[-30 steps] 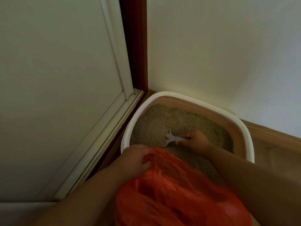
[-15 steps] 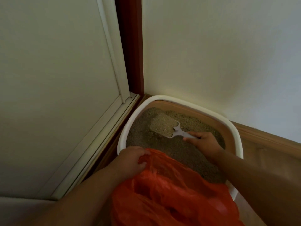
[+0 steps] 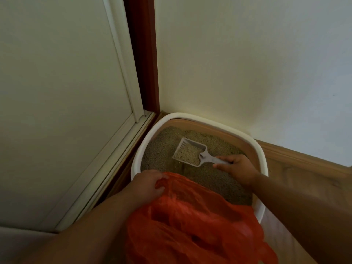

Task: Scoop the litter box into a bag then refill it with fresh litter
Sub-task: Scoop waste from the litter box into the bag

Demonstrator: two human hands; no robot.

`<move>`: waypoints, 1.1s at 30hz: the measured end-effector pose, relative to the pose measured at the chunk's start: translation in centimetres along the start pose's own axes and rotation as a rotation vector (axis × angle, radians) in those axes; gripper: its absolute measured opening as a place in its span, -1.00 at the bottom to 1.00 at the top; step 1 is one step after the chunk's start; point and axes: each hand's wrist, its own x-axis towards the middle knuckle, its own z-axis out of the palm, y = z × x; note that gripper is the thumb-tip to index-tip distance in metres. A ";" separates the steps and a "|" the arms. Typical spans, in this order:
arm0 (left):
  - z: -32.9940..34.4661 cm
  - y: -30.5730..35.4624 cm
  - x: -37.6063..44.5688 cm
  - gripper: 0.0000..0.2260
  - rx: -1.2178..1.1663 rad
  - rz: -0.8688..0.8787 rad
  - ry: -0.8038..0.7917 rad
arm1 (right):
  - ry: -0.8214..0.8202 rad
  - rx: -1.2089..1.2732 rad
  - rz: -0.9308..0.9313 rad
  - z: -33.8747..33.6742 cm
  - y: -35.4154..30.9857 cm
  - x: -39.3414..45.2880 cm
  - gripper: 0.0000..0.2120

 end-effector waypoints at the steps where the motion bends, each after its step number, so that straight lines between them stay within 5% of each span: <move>1: 0.0 0.0 0.0 -0.61 -0.004 0.000 0.001 | -0.008 -0.003 -0.016 0.0 0.0 0.0 -0.70; 22: 0.4 -0.6 0.0 -0.61 -0.038 0.004 -0.005 | -0.008 -0.133 -0.045 -0.5 -0.6 0.1 -0.76; 33: 0.1 -0.4 -0.2 -0.63 -0.006 0.017 0.004 | 0.009 -0.422 0.063 -2.9 -0.8 1.6 -0.87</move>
